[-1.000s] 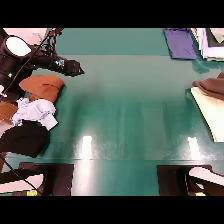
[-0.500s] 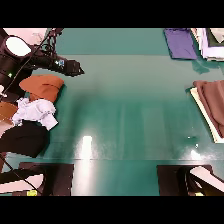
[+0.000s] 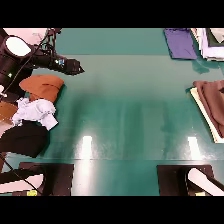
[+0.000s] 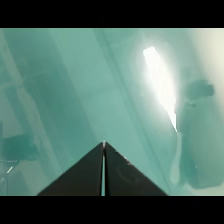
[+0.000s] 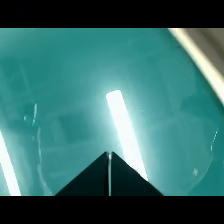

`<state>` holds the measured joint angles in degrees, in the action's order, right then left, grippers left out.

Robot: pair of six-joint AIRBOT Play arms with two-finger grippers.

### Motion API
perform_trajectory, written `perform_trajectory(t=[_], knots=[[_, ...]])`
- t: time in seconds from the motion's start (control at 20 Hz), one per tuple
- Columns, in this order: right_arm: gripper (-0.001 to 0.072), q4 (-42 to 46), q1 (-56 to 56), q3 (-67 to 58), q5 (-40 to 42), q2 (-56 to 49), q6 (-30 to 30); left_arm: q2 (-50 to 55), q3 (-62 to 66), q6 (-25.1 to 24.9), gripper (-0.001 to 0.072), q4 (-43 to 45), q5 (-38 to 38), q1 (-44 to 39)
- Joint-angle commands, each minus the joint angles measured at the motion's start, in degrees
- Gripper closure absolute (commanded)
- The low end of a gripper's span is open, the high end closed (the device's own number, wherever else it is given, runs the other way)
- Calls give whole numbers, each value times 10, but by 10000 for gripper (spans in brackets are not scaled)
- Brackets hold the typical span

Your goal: Fold the shirts.

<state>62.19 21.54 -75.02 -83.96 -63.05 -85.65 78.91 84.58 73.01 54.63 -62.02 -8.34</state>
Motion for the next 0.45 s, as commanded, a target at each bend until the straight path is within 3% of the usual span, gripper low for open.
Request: perform_trajectory(t=[0.0, 0.4], knots=[[692, -7, -129, 0, 14, 0, 24, 0, 0, 0, 679, 0, 20, 0], [693, -7, -226, 0, 6, 0, 37, 0, 0, 0, 679, 0, 33, 0]])
